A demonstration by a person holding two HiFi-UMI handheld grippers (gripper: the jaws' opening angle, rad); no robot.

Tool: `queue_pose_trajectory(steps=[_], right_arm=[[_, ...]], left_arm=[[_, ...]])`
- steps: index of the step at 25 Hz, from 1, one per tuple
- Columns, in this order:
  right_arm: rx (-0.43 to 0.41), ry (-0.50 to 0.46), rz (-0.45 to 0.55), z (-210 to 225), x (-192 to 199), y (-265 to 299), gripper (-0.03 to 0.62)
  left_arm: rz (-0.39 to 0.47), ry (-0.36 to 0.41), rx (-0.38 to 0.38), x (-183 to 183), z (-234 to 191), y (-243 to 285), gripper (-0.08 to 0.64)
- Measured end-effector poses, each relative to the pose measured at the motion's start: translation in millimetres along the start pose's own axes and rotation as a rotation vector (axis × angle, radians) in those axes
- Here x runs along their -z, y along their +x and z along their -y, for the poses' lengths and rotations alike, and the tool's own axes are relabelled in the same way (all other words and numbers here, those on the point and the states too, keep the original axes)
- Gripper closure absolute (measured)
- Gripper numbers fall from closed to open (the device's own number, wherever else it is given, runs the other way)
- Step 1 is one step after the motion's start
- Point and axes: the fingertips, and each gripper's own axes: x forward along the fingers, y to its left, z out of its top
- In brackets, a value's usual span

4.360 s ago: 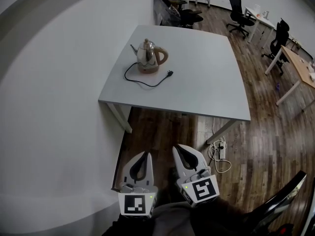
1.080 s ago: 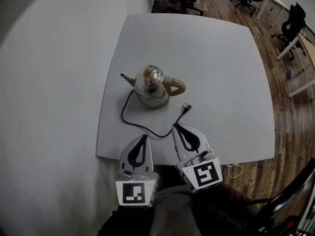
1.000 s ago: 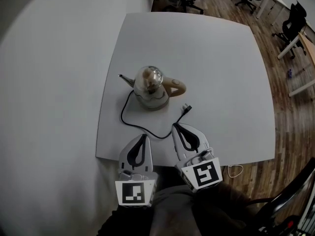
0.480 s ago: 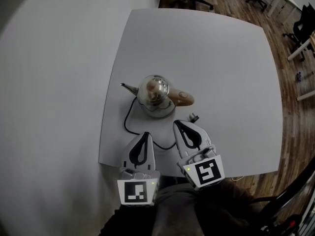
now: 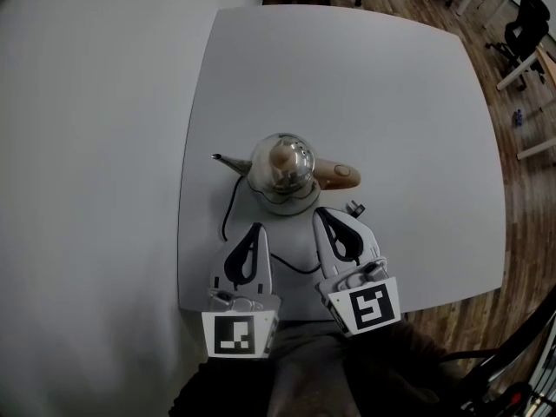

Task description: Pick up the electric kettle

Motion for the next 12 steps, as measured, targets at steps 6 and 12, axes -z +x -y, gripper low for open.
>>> queue_pose_trajectory(steps=[6, 12], right_arm=[[0.087, 0.024, 0.005, 14, 36, 9, 0.589], [0.165, 0.035, 0.001, 34, 54, 12, 0.588]], left_arm=[[0.051, 0.015, 0.037, 25, -13, 20, 0.560], [0.111, -0.018, 0.035, 31, -29, 33, 0.560]])
